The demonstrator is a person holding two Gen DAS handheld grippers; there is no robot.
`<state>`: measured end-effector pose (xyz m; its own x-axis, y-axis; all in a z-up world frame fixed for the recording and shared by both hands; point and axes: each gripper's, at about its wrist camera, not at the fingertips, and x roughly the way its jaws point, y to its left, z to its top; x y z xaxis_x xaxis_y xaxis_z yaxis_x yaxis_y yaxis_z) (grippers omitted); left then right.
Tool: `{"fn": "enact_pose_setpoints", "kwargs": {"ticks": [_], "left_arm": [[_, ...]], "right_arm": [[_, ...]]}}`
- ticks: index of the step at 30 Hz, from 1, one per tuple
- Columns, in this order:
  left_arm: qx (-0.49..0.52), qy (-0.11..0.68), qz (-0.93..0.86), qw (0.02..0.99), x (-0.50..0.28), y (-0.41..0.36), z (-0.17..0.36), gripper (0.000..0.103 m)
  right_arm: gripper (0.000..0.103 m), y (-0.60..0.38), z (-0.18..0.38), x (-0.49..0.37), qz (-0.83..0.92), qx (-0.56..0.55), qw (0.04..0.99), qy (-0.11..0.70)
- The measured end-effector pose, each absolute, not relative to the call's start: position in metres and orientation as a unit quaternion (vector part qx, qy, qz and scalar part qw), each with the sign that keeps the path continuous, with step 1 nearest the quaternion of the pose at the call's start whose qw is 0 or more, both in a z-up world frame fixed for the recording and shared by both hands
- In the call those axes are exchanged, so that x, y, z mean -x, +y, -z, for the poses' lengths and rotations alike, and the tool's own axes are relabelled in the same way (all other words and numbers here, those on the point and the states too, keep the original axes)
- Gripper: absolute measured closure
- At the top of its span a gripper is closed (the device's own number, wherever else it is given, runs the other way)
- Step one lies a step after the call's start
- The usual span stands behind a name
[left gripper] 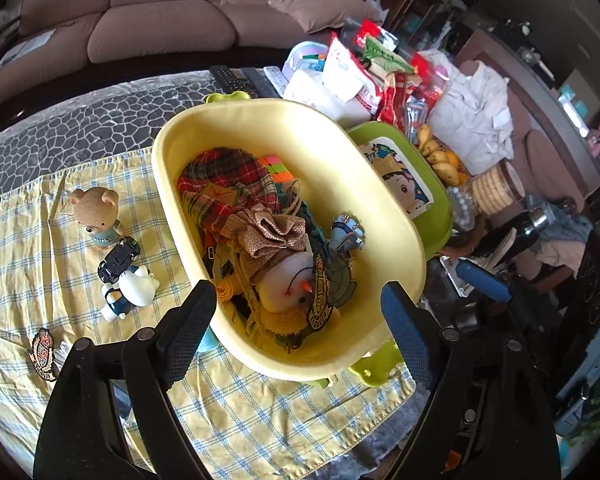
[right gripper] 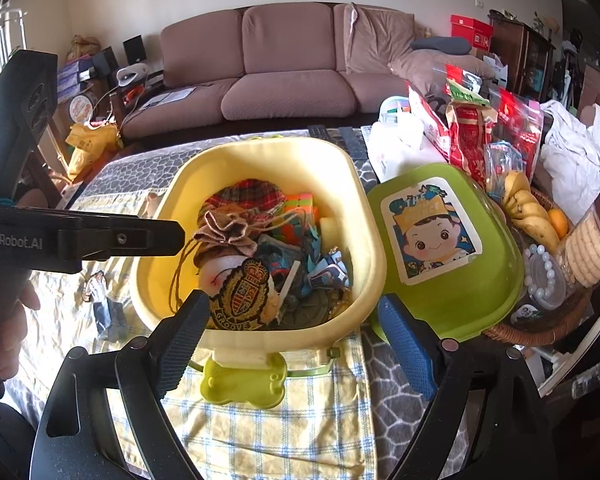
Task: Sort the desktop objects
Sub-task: 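Open both grippers to drop the cup and ball into the yellow tub, then withdraw both grippers from the tub back over the bed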
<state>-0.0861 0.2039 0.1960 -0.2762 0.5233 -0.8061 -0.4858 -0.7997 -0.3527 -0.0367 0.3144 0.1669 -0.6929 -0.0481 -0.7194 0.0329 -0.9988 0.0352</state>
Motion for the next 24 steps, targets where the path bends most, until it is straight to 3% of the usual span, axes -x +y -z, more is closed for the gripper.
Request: {"fn": "enact_pose_setpoints", "kwargs": {"ticks": [3, 8, 24], "left_arm": [[0.510, -0.008, -0.804, 0.305, 0.076, 0.188, -0.195, 0.007], [0.508, -0.021, -0.811, 0.290, 0.060, 0.155, -0.196, 0.000], [0.506, -0.036, -0.823, 0.254, 0.019, 0.075, -0.192, 0.000]], "right_arm": [[0.003, 0.307, -0.168, 0.033, 0.920, -0.392, 0.026, -0.012], [0.002, 0.294, -0.170, 0.024, 0.920, -0.391, 0.031, -0.018], [0.001, 0.243, -0.175, 0.000, 0.915, -0.402, 0.037, -0.017]]}}
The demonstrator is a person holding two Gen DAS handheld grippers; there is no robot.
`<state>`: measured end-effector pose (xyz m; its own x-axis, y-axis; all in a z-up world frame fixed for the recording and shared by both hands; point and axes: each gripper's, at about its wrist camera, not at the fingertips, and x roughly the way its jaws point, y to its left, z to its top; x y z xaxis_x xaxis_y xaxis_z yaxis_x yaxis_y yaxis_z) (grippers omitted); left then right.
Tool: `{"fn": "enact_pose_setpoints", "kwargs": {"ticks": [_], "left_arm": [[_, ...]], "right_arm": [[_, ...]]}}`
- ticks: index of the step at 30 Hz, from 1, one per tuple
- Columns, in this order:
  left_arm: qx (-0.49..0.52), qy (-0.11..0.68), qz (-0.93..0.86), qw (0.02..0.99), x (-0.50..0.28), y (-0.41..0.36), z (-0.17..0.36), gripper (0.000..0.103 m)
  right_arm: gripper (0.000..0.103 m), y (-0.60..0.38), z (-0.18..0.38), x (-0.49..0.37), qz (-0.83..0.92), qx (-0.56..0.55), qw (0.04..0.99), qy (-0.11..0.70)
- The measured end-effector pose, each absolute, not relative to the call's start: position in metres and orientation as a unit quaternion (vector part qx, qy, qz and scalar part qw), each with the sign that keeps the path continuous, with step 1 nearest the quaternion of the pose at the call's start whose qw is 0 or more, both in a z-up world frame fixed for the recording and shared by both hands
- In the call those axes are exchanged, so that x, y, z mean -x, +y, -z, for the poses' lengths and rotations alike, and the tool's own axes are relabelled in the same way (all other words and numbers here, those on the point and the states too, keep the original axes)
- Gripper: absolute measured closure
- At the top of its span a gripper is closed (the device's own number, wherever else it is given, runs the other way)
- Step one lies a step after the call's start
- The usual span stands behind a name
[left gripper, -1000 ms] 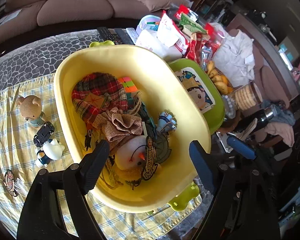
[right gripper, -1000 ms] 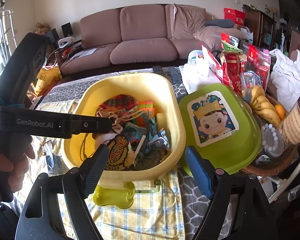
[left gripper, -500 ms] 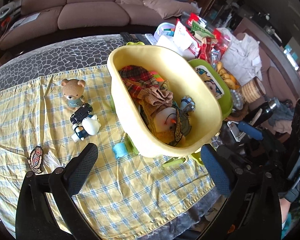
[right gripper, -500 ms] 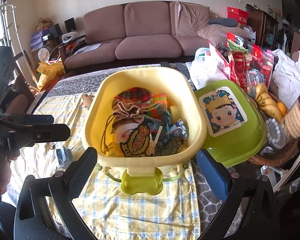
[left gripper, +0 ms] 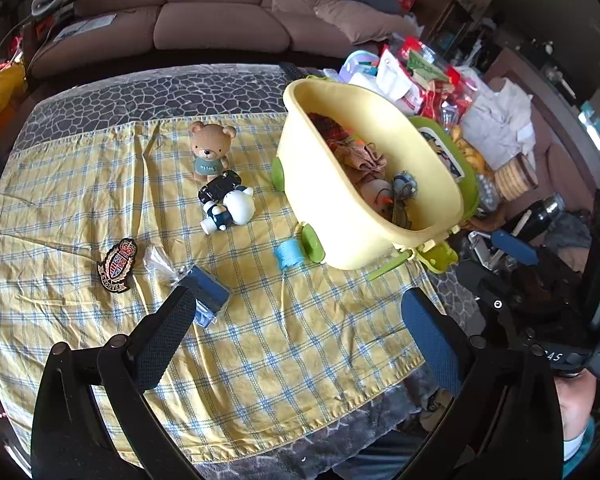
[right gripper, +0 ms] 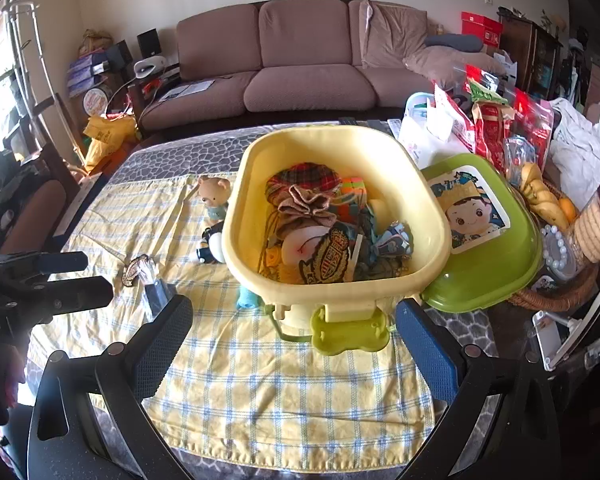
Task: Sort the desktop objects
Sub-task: 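Withdraw both grippers from the tub back over the bed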
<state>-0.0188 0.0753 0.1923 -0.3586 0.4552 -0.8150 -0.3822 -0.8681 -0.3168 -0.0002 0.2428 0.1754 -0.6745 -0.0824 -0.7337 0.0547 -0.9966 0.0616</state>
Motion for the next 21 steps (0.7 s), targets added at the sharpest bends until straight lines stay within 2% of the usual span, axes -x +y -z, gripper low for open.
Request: {"fn": "enact_pose_setpoints", "kwargs": {"ticks": [10, 21], "left_arm": [[0.496, -0.043, -0.841, 0.211, 0.015, -0.002, -0.188, 0.000], [0.508, -0.063, -0.844, 0.157, 0.033, -0.071, -0.139, 0.000]], "right_arm": [[0.001, 0.201, -0.170, -0.005, 0.909, -0.411, 0.066, -0.023], [0.001, 0.142, -0.154, 0.013, 0.904, -0.411, 0.118, -0.022]]}}
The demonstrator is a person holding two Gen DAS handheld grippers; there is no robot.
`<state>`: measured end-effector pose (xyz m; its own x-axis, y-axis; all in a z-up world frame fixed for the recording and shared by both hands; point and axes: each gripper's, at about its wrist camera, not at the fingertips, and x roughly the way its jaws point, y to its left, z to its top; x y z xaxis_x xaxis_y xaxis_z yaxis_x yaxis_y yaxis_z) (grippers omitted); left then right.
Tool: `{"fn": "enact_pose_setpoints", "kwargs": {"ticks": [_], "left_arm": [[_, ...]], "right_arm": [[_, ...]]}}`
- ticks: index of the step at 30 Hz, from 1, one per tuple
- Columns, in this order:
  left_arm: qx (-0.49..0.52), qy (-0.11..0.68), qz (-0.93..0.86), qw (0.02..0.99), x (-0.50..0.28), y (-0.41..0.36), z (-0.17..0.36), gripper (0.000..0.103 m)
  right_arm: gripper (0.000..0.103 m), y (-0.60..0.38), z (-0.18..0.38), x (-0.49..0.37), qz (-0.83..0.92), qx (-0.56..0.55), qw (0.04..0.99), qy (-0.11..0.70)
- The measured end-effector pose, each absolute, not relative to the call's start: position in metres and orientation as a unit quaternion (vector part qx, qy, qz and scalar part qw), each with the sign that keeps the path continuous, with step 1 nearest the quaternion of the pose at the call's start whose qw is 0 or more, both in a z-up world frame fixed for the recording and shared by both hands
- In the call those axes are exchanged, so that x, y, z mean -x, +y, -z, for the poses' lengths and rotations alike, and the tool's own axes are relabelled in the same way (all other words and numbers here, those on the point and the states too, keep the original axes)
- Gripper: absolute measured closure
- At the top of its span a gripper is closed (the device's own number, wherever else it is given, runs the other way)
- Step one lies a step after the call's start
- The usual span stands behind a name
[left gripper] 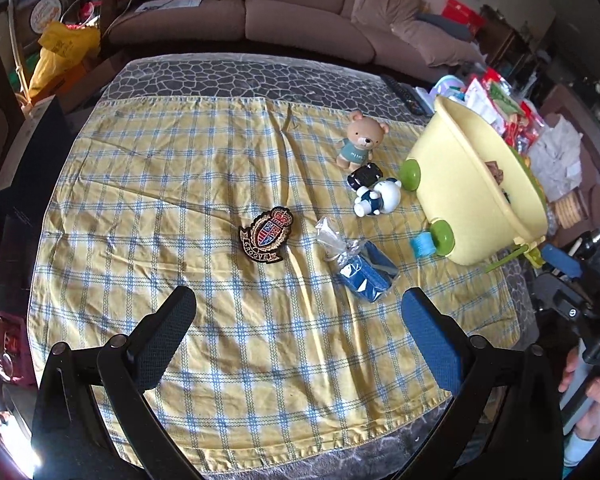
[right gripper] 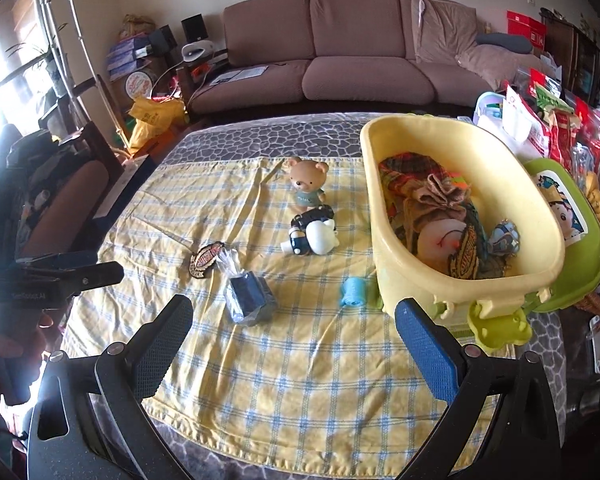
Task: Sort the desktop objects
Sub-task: 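Withdraw both grippers from the tub back over the bed, then grasp the bagged blue box with the left gripper while the right gripper moves to the patch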
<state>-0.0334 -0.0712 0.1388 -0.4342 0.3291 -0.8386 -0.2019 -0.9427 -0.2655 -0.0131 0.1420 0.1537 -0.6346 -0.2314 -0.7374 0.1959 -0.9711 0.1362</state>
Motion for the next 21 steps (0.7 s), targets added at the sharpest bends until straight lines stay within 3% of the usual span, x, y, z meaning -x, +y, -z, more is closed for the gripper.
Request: {"fn": "enact_pose_setpoints", "kwargs": {"ticks": [12, 21], "left_arm": [[0.529, -0.059, -0.834, 0.142, 0.065, -0.078, -0.065, 0.001], [0.521, -0.054, -0.837, 0.160, 0.083, -0.075, -0.044, 0.004]], "right_arm": [[0.001, 0.087, -0.109, 0.034, 0.893, -0.417, 0.171, 0.010], [0.001, 0.081, -0.066, 0.052, 0.876, -0.448, 0.179, 0.006]]}}
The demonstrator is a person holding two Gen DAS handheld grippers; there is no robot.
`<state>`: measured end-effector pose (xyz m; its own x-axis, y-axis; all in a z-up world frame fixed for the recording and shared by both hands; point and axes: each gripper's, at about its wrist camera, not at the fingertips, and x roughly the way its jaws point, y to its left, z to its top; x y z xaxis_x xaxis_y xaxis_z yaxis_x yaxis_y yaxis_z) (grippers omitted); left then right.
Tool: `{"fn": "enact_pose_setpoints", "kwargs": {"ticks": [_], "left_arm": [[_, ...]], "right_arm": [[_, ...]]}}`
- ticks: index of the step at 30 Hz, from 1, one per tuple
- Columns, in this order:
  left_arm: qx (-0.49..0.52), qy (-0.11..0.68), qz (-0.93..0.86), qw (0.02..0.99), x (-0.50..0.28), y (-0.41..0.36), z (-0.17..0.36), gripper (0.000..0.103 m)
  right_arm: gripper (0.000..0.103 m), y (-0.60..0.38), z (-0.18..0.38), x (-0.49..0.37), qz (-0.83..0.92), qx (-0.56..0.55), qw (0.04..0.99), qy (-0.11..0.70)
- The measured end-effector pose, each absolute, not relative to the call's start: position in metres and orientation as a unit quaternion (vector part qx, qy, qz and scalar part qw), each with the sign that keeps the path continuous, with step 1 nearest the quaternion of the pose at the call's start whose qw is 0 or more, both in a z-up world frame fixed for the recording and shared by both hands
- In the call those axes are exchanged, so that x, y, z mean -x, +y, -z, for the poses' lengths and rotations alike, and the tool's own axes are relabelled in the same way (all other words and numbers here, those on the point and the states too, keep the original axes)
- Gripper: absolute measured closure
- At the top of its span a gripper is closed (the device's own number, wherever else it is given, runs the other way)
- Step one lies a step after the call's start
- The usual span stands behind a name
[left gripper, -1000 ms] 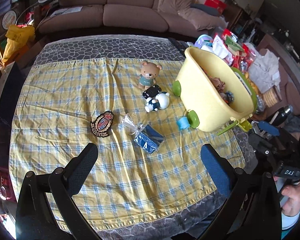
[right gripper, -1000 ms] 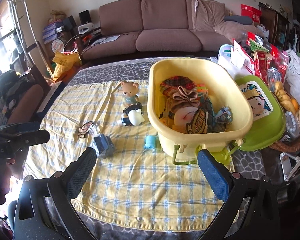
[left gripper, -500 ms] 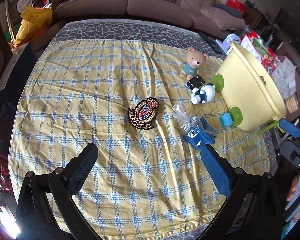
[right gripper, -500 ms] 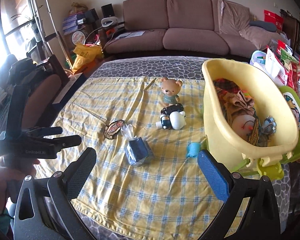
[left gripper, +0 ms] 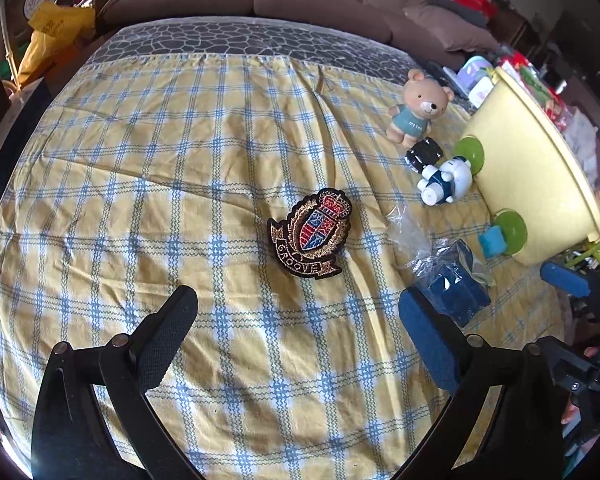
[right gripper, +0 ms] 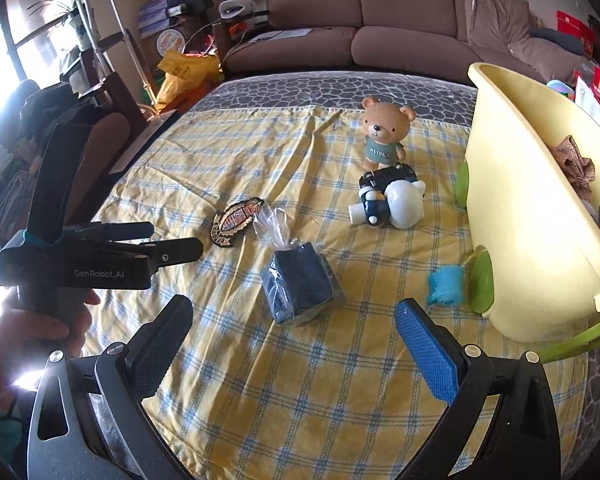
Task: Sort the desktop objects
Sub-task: 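Grasp the bagged blue box with the left gripper while the right gripper moves to the patch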
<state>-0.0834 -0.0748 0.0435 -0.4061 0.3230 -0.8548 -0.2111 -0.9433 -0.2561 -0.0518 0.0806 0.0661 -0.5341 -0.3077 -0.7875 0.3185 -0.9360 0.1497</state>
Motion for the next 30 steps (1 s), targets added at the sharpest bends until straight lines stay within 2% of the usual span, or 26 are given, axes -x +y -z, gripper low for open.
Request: {"fn": "enact_pose_setpoints", "kwargs": {"ticks": [10, 15, 21, 30], "left_arm": [[0.528, -0.070, -0.828, 0.173, 0.094, -0.073, -0.027, 0.005], [0.527, -0.098, -0.817, 0.214, 0.090, -0.058, -0.035, 0.005], [0.536, -0.151, -0.784, 0.273, 0.091, -0.033, -0.040, 0.005], [0.533, -0.069, -0.784, 0.311, 0.078, 0.022, -0.040, 0.005]], "right_arm": [[0.001, 0.081, -0.048, 0.069, 0.867, -0.461, 0.188, 0.011], [0.001, 0.092, -0.046, 0.069, 0.859, -0.471, 0.203, -0.009], [0.001, 0.099, -0.043, 0.060, 0.856, -0.476, 0.201, 0.014], [0.001, 0.113, -0.040, 0.053, 0.851, -0.482, 0.207, 0.024]]}}
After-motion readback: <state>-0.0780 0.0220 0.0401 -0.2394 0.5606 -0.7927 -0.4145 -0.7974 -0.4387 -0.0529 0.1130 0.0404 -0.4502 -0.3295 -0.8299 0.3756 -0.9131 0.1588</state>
